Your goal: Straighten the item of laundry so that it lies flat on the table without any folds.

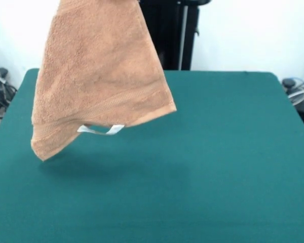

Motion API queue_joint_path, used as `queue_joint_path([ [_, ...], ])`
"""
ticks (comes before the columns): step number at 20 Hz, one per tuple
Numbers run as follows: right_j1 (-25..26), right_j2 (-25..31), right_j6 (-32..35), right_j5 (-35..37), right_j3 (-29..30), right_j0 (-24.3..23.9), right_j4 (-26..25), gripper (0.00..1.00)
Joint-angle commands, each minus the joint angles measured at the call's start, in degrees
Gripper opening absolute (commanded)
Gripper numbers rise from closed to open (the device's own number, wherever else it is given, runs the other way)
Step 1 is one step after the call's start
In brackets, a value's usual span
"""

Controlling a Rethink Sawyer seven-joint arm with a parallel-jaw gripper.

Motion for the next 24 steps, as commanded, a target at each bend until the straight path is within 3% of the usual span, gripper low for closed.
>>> queue_joint_path([
  [1, 5.6, 0.1, 9.2, 0.7, -4.4, 3.1, -3.6, 0.00],
  [16, 11.1, -0.7, 7.9, 9.0, -18.0, 5.4, -5.5, 0.00],
  [19, 11.1, -1.5, 8.8, 8.6, -18.2, 6.4, -5.6, 0.00],
  [24, 7.9, -5.1, 11.4, 9.1, -12.6, 8.7, -6.8, 0.00],
])
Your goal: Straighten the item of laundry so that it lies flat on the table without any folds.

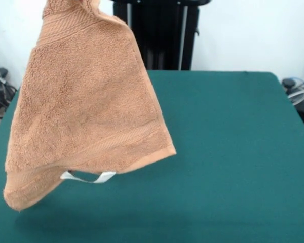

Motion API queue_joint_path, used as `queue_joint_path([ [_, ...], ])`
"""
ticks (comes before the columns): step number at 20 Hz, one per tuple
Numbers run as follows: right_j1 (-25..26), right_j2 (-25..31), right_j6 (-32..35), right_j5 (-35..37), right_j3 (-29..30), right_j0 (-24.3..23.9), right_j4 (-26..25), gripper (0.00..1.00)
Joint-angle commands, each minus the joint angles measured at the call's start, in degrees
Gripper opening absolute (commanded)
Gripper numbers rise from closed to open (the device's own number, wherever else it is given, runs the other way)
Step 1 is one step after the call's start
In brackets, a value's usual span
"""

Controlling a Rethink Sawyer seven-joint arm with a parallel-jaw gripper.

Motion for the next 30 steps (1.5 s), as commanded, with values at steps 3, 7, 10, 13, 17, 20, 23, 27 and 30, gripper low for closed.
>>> queue_joint_path([
  [3, -4.0, -5.9, 13.1, 3.7, 6.9, 5.3, -3.9, 0.00],
  [7, -4.3, -8.7, 16.0, 2.7, 9.2, 7.7, -4.0, 0.00],
  [10, -3.0, -10.5, 17.2, 2.6, 10.3, 9.4, -4.5, 0.00],
  [13, -2.8, -11.6, 16.7, 2.1, 9.9, 10.2, -4.7, 0.00],
  [17, -3.2, -12.7, 15.7, 1.7, 9.8, 11.0, -4.5, 0.00],
  [20, -4.0, -12.9, 14.3, 0.7, 10.1, 10.9, -3.4, 0.00],
  [23, -3.8, -12.9, 13.6, -2.3, 10.6, 10.8, -3.1, 0.00],
  [27, -4.9, -12.6, 12.9, -6.3, 12.0, 10.2, -2.6, 0.00],
  [30, -5.4, -12.6, 13.4, -8.1, 12.0, 10.5, -2.5, 0.00],
])
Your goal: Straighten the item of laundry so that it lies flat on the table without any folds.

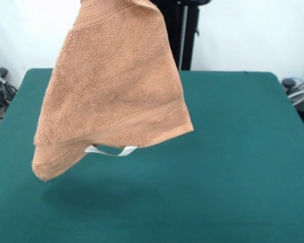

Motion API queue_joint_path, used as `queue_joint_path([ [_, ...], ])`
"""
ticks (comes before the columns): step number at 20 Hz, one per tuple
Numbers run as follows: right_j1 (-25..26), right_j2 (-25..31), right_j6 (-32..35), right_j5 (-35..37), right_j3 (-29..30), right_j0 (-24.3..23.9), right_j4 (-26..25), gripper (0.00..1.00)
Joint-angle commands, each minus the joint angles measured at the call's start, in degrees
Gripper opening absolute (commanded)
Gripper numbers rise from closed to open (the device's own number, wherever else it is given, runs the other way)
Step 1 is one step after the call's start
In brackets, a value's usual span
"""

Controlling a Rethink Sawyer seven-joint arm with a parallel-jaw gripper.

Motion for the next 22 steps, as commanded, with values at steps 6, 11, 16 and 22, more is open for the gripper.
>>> queue_joint_path([
  [6, -0.7, -4.1, 14.9, -13.5, 8.8, 1.6, -2.2, 0.00],
  [11, 1.9, -4.6, 16.2, -22.7, 10.4, 1.6, -2.9, 0.00],
  [16, 2.7, -5.6, 16.7, -27.6, 11.1, 2.2, -2.6, 0.00],
  [22, 3.5, -6.3, 17.5, -33.4, 12.5, 2.6, -2.3, 0.00],
])
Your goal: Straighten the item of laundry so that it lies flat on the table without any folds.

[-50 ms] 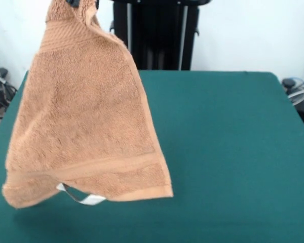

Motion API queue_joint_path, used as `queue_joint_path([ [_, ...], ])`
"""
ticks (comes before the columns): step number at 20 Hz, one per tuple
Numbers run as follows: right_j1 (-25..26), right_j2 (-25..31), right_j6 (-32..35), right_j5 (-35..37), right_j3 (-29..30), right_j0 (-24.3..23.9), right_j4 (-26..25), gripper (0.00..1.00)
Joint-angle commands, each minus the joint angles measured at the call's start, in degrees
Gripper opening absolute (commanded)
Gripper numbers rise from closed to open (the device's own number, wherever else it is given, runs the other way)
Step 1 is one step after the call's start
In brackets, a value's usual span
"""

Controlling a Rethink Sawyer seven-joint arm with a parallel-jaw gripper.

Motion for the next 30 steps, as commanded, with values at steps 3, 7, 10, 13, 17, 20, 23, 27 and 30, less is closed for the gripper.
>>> queue_joint_path([
  [3, 2.1, -3.6, 17.7, -7.9, 9.4, 2.3, -1.0, 0.00],
  [7, 2.1, -4.3, 17.9, -9.8, 10.3, 2.6, -0.7, 0.00],
  [10, 2.9, -5.2, 18.7, -11.8, 10.3, 3.5, -0.7, 0.00],
  [13, 4.1, -6.4, 19.5, -14.3, 10.5, 4.5, -0.7, 0.00],
  [17, 5.5, -7.9, 20.3, -16.6, 10.3, 5.9, -0.5, 0.00],
  [20, 6.2, -9.1, 21.0, -18.2, 10.6, 6.8, -0.4, 0.00],
  [23, 6.6, -10.6, 21.4, -18.0, 10.8, 7.9, 0.4, 0.00],
  [27, 7.4, -12.9, 22.1, -16.4, 10.4, 10.1, 1.7, 0.00],
  [30, 7.8, -14.4, 22.4, -14.2, 9.8, 11.7, 2.9, 0.00],
])
